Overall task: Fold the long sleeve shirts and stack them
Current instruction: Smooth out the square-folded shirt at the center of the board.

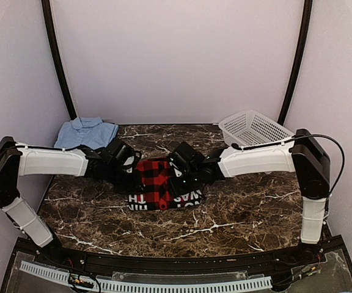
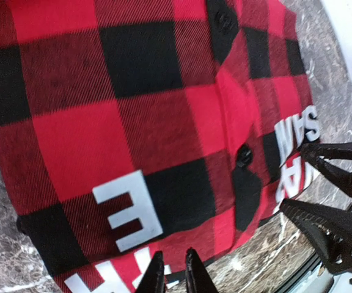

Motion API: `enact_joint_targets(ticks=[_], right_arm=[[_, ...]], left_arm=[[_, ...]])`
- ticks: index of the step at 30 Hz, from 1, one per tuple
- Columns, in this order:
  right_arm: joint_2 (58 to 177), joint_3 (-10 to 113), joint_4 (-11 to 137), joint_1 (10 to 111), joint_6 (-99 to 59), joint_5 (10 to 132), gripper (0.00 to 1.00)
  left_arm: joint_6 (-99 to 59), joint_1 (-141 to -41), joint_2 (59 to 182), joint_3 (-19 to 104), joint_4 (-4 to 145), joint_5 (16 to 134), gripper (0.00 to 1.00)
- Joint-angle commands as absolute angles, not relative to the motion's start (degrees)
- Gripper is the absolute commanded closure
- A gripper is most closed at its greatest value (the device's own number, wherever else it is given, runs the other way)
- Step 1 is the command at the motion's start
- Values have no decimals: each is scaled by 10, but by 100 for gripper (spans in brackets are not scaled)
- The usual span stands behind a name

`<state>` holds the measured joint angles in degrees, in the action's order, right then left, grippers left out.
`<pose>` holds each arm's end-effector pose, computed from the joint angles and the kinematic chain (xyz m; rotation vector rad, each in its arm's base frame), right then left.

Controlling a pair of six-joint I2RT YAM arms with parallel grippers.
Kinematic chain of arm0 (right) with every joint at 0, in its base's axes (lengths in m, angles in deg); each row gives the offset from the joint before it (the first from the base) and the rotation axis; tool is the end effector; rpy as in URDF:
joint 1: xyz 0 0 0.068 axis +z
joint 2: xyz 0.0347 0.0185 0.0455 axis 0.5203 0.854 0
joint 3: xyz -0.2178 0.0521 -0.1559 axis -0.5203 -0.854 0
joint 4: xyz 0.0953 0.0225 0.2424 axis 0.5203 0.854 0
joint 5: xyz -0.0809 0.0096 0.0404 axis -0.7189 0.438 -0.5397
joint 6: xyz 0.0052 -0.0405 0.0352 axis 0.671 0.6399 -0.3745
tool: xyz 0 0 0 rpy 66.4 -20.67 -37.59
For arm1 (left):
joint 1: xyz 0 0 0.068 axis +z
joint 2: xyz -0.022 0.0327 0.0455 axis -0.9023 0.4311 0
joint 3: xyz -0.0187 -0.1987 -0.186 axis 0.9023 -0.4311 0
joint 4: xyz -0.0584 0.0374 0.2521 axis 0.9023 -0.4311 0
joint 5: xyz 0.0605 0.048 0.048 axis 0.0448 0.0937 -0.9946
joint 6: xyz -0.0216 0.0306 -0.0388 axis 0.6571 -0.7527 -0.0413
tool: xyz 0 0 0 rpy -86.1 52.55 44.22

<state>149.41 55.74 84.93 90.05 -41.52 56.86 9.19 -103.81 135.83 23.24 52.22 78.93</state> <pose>0.2233 0.3591 0.1806 -0.6360 2.5193 0.4371 0.2408 -0.2072 0.1843 0.0525 2.6971 -0.7822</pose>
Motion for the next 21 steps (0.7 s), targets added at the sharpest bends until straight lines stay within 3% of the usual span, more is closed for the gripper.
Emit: enact_joint_targets(ticks=[1, 10, 21], right_arm=[[1496, 622, 852, 876, -401, 543, 47], [1609, 745, 852, 833, -375, 543, 48], [1714, 846, 870, 778, -368, 546, 46]], left_arm=[[76, -1009, 1343, 283, 506, 744, 87], [28, -911, 1460, 358, 567, 739, 90], [27, -880, 1573, 403, 577, 746, 91]])
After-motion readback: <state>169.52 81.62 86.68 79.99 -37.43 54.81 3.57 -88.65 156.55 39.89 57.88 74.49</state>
